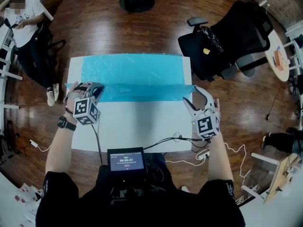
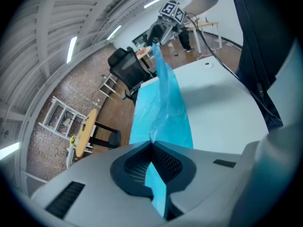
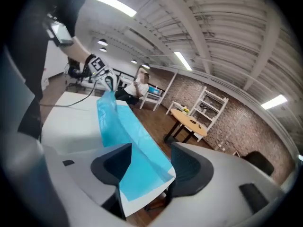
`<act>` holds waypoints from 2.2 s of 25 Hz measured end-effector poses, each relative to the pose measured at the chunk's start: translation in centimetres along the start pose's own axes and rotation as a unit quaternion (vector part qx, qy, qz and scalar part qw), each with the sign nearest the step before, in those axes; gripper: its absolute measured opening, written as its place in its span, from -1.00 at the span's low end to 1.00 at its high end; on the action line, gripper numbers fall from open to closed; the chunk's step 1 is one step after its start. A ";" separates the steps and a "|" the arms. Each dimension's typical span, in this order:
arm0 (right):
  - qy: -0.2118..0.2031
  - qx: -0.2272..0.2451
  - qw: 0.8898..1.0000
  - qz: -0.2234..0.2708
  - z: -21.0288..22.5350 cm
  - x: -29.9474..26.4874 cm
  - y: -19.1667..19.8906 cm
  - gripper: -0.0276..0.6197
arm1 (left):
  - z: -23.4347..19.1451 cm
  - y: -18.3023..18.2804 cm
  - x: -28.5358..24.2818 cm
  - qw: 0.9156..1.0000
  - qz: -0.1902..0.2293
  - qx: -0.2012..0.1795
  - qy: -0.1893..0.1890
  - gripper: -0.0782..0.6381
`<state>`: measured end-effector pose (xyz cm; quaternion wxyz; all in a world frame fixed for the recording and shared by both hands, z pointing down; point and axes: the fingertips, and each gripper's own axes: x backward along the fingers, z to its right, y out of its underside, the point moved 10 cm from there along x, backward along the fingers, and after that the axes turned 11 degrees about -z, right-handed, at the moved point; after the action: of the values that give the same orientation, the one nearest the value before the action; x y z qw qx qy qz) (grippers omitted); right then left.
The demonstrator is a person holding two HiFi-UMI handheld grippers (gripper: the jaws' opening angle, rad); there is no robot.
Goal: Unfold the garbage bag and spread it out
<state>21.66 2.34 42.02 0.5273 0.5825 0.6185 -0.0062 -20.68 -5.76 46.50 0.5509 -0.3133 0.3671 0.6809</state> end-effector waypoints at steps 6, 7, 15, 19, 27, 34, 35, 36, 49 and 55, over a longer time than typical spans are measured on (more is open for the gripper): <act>-0.023 0.176 0.983 -0.055 -6.5 -2.8 -0.9 -0.03 | 1.4 -0.7 1.2 1.000 0.012 0.006 -0.002 -0.77; -0.012 0.193 0.979 -0.064 -7.2 -3.5 -1.0 -0.03 | 1.5 -0.8 1.4 1.000 0.014 0.007 -0.003 -0.77; 0.016 0.216 0.970 -0.109 -8.8 -6.4 -0.5 -0.57 | 2.6 -1.2 3.1 1.000 0.023 0.013 -0.009 -0.77; 0.030 0.209 0.972 -0.104 -9.4 -5.1 -0.8 -0.85 | 3.9 -1.0 3.8 1.000 0.024 0.015 -0.012 -0.77; 0.023 0.202 0.972 -0.116 -10.8 -2.6 -1.6 -0.85 | 8.1 -0.6 5.4 0.999 0.034 0.027 0.001 -0.77; 0.016 0.196 0.970 -0.141 -13.5 -1.0 -0.3 -0.85 | 12.7 -0.6 6.8 0.998 0.047 0.023 0.023 -0.77; 0.014 0.194 0.970 -0.144 -13.9 -0.9 0.0 -0.85 | 13.3 -0.6 7.0 0.998 0.047 0.025 0.026 -0.77; 0.012 0.191 0.970 -0.148 -14.4 -0.8 0.3 -0.85 | 13.8 -0.7 7.3 0.998 0.047 0.027 0.028 -0.77; -0.029 0.156 0.971 -0.179 -18.5 1.0 4.7 -0.85 | 19.5 -1.3 9.0 0.995 0.042 0.060 0.065 -0.77; -0.057 0.161 0.969 -0.179 -19.4 0.8 6.3 -0.85 | 20.8 -1.6 9.0 0.994 0.023 0.082 0.074 -0.77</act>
<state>13.90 17.05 53.93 0.4513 0.5381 0.6727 -0.2330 -21.30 16.69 49.92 0.5304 -0.3083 0.4687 0.6356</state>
